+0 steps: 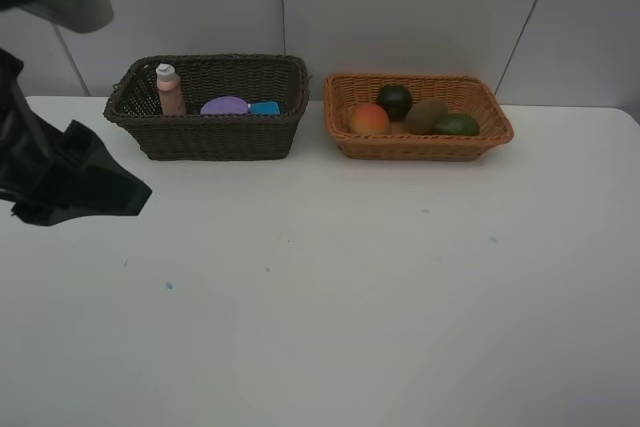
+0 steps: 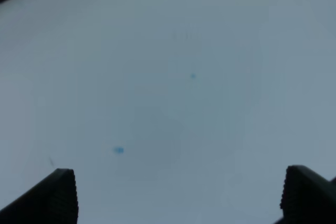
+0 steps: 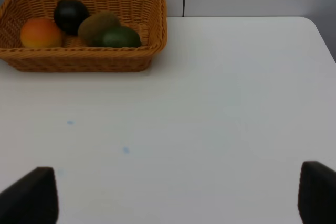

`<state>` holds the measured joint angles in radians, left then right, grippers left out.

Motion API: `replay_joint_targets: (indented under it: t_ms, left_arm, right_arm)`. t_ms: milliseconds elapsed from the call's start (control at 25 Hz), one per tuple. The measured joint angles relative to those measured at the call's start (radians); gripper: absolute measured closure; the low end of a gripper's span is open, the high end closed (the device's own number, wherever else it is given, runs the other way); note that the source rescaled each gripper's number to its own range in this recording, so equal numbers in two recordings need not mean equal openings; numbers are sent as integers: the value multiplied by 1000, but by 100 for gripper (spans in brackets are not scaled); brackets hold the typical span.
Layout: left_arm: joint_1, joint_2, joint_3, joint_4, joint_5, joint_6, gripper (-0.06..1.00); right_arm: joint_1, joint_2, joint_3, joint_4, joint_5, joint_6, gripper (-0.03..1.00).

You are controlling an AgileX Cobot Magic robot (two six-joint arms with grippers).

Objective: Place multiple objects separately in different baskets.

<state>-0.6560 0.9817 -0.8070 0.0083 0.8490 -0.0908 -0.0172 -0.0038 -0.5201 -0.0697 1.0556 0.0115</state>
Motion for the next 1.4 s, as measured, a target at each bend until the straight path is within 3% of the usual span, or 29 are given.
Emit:
replay_joint_targets:
  t_ms: [160,440,1120,1400]
  left_arm:
    - [0,-80,43,-8,117,-3,-5]
    - [8,-187,86,-8,179,-23,-5]
    - [385,-691,267,-38,199,18,-5]
    - [459,-858,307,-48,208,24,-5]
  right_arm:
    - [0,0,0,0,0,0,-3]
    - [0,0,0,0,0,0,-3]
    - [0,0,0,0,0,0,-3]
    - [0,0,0,0,0,0,-3]
